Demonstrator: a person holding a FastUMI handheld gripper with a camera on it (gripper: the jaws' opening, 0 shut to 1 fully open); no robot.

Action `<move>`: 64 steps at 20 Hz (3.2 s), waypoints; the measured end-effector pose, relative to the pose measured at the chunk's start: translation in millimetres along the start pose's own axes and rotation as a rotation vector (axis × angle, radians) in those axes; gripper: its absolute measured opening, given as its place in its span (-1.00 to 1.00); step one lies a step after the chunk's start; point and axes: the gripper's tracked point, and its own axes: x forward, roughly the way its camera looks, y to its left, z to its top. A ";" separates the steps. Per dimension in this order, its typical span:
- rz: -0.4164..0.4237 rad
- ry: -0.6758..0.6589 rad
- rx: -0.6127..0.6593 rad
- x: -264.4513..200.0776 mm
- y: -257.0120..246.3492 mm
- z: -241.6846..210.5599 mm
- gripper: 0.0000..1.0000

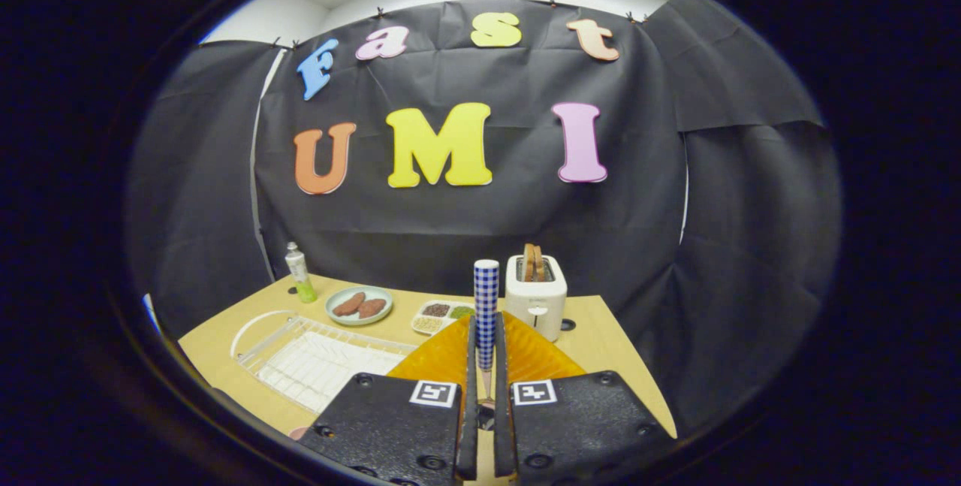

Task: Take the plate from the dish rack, then take the spoon from the basket and place it into the plate.

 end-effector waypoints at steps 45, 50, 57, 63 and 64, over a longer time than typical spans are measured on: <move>0.035 0.276 0.063 -147.5 75.7 -153.4 0.81; -0.007 0.201 0.049 -152.8 53.9 -99.8 0.98; -0.081 -0.005 -0.004 -166.3 46.4 -8.1 0.98; -0.049 -0.111 0.002 -189.0 71.0 32.0 0.99; -0.056 -0.123 -0.001 -191.0 72.0 38.6 0.99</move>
